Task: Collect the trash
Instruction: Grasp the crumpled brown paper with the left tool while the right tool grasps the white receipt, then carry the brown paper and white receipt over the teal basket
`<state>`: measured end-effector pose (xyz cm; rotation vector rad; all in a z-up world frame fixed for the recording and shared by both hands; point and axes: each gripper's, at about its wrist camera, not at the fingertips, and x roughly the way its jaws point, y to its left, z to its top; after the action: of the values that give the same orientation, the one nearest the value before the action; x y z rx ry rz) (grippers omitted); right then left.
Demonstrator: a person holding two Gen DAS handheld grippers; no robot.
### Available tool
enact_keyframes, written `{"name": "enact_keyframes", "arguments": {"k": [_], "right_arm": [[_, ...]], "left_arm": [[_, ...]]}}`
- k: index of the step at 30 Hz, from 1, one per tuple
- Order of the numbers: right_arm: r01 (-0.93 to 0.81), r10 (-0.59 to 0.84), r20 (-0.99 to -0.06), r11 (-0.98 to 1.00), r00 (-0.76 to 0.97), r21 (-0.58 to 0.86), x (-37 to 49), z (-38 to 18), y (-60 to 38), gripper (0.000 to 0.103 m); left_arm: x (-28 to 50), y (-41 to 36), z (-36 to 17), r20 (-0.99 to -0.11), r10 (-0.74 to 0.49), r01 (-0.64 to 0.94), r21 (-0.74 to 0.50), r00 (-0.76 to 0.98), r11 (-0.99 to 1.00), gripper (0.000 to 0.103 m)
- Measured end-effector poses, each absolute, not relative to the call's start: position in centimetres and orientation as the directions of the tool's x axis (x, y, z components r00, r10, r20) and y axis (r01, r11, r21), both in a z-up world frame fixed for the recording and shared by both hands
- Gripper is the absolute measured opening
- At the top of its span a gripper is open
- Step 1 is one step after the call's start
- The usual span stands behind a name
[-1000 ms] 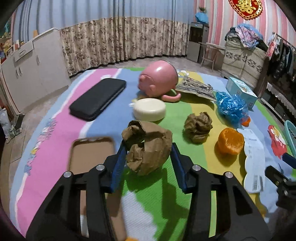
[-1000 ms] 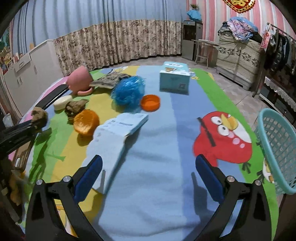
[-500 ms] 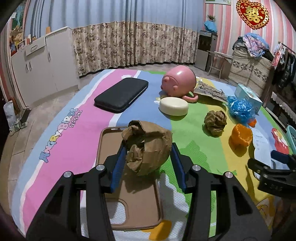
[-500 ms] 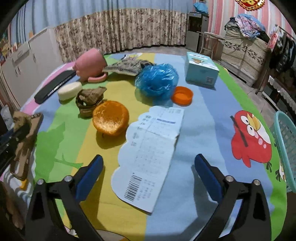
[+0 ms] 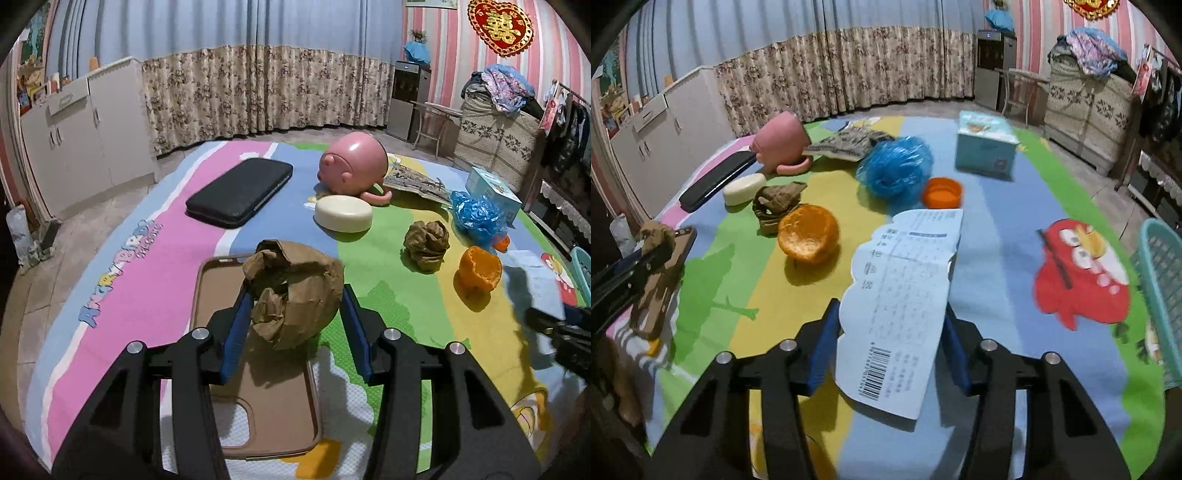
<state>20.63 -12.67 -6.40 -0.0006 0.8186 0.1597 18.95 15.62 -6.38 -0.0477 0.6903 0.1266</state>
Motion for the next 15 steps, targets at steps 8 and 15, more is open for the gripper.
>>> {"name": "enact_keyframes", "arguments": {"k": [8,15], "right_arm": [[-0.083,0.101,-0.644,0.995,0.758,0.059,18.8,-1.4,-20.2,0.052],[0.031,0.003,-0.564,0.998,0.826,0.05,17.8,2.4,-28.7,0.052]], "left_arm": [[18.4,12.3,-2.9,-0.582,0.108,-0.121,0.016,0.806,0.992,0.047],[19.1,6.4,0.1,-0.533,0.039,-0.048,-0.002,0.845,0.999,0.047]]}}
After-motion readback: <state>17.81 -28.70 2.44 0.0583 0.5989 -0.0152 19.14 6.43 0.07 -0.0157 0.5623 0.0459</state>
